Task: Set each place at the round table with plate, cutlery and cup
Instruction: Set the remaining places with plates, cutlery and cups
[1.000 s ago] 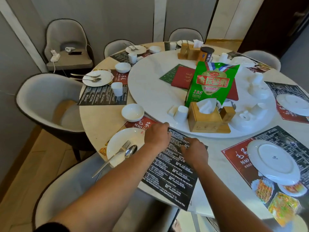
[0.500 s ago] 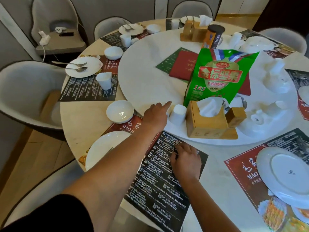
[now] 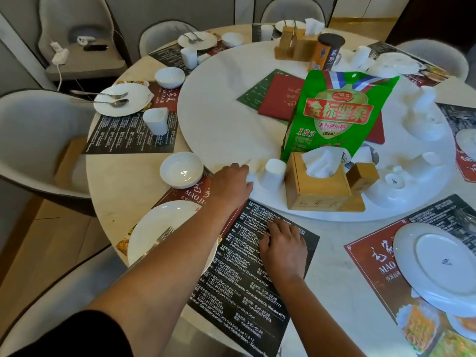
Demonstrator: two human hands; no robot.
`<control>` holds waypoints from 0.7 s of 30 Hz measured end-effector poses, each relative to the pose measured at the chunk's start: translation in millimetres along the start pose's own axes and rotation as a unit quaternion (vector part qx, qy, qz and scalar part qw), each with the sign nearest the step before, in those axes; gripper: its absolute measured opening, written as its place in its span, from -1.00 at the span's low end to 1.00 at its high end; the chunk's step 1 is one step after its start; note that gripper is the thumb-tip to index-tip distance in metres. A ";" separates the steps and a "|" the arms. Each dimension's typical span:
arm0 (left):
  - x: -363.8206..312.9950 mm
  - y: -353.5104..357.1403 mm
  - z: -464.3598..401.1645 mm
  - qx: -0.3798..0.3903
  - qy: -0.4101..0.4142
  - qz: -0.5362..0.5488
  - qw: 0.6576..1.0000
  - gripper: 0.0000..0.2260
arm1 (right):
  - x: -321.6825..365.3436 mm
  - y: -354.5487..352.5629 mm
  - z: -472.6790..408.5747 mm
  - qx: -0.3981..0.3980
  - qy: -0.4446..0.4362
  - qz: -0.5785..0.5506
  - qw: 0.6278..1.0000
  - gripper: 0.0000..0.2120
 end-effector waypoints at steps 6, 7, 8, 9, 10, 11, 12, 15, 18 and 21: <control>-2.2 -3.7 -5.4 0.009 -0.013 0.008 1.000 -0.62 | -1.0 -3.6 0.6 0.027 -0.004 -0.004 1.000 -0.76; -2.3 -4.1 -6.8 0.015 -0.013 0.005 1.000 -0.62 | -1.0 -4.7 0.1 0.034 -0.003 -0.004 0.999 -0.75; -2.1 -5.0 -7.3 0.020 -0.012 0.001 1.000 -0.65 | -1.0 -6.6 -0.1 0.041 -0.003 -0.002 0.999 -0.74; -0.8 -6.2 -7.6 0.024 -0.011 -0.002 1.000 -0.69 | -1.2 -8.7 -1.2 0.051 -0.003 0.000 0.999 -0.73; 1.8 -8.2 -5.3 0.031 -0.014 -0.003 0.999 -0.74 | -1.2 -10.7 -1.5 0.063 -0.004 0.002 0.998 -0.72; 5.2 -10.2 -1.6 0.038 -0.021 -0.004 0.999 -0.76 | -1.0 -12.8 -2.0 0.075 -0.006 0.003 0.997 -0.71; 8.2 -12.3 2.9 0.044 -0.027 -0.006 0.999 -0.76 | -1.0 -14.9 -2.9 0.085 -0.007 0.003 0.996 -0.71; 15.3 -19.0 27.0 0.051 -0.037 0.004 0.998 -0.69 | 1.4 -21.6 -2.2 0.107 -0.006 0.002 0.994 -0.68; 20.3 -16.9 53.3 0.058 -0.018 0.030 0.998 -0.62 | 3.4 -24.8 -0.9 0.132 -0.001 0.007 0.991 -0.65; 20.2 -11.1 73.1 0.084 0.020 0.032 0.996 -0.57 | 2.9 -30.4 3.1 0.146 0.024 0.001 0.989 -0.63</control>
Point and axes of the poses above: each hand's wrist, its own z-axis away from the middle knuckle, its own y-axis out of the palm, x = y × z, the point moved 1 cm from there along -z, towards the middle knuckle, and after that the axes turned 6 degrees about x, right-handed, at the moved point
